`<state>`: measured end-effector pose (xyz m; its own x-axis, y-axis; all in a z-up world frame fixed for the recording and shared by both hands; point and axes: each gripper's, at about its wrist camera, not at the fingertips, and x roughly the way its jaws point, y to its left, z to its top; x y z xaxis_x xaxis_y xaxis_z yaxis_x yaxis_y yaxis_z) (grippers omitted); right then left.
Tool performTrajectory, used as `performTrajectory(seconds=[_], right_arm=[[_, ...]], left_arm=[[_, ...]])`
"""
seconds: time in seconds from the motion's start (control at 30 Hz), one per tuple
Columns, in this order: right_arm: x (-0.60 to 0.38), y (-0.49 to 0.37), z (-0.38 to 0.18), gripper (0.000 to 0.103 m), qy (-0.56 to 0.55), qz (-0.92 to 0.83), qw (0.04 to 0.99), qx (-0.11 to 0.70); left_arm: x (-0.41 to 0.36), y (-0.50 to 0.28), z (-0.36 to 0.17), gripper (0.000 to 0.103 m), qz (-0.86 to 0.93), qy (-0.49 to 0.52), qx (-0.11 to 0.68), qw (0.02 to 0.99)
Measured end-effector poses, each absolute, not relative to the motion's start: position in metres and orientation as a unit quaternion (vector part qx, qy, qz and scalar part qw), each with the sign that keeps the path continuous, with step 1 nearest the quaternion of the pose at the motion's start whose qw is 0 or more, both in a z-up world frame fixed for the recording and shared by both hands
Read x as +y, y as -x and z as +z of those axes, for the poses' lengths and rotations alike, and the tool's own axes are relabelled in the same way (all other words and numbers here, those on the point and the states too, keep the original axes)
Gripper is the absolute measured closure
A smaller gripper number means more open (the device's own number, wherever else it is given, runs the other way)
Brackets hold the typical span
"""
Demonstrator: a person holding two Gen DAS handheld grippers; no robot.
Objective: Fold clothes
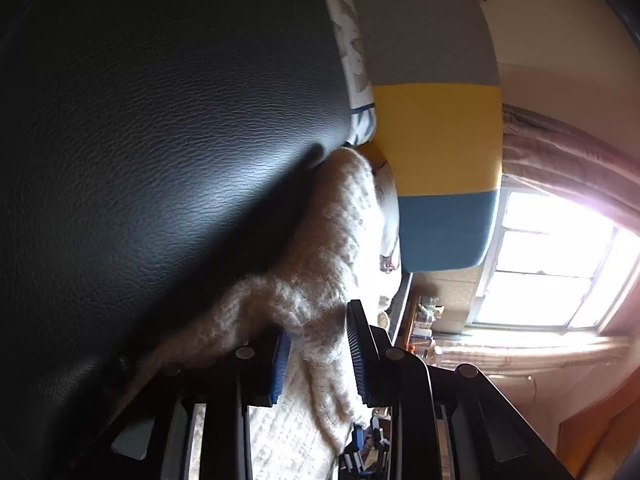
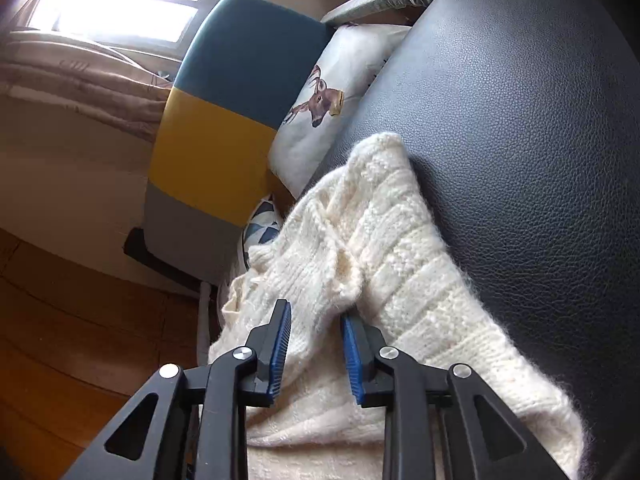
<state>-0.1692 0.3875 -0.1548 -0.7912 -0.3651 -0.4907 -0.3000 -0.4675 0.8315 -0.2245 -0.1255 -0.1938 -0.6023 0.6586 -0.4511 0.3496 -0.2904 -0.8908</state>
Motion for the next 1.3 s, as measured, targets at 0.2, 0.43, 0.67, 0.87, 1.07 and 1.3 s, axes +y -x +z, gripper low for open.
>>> performTrajectory(seconds=[0.2, 0.43, 0.67, 0.87, 1.07, 1.3], right_arm=[[0.353, 0.199, -0.121, 0.088, -0.379, -0.868, -0.025, -0.321], [0.353, 0.164, -0.101, 0.092, -0.385, -0.893, -0.05, -0.228], [0.406, 0.143, -0.166, 0.075, -0.325, -0.779, 0.053, -0.533], [0.387, 0.164, -0.163, 0.075, -0.342, -0.785, 0.047, -0.515], [0.362, 0.19, -0.16, 0.074, -0.332, -0.798, 0.006, -0.502], [0.368, 0.17, -0.191, 0.074, -0.197, -0.761, 0.08, -0.612]], left_arm=[[-0.125, 0.228, -0.189, 0.088, 0.697, 0.437, -0.555, 0.118], [-0.129, 0.226, -0.193, 0.091, 0.71, 0.447, -0.529, 0.129], [-0.136, 0.227, -0.206, 0.091, 0.681, 0.461, -0.552, 0.139], [-0.131, 0.23, -0.207, 0.091, 0.686, 0.465, -0.542, 0.137], [-0.13, 0.226, -0.21, 0.089, 0.69, 0.467, -0.534, 0.143], [-0.129, 0.23, -0.21, 0.088, 0.69, 0.473, -0.527, 0.151]])
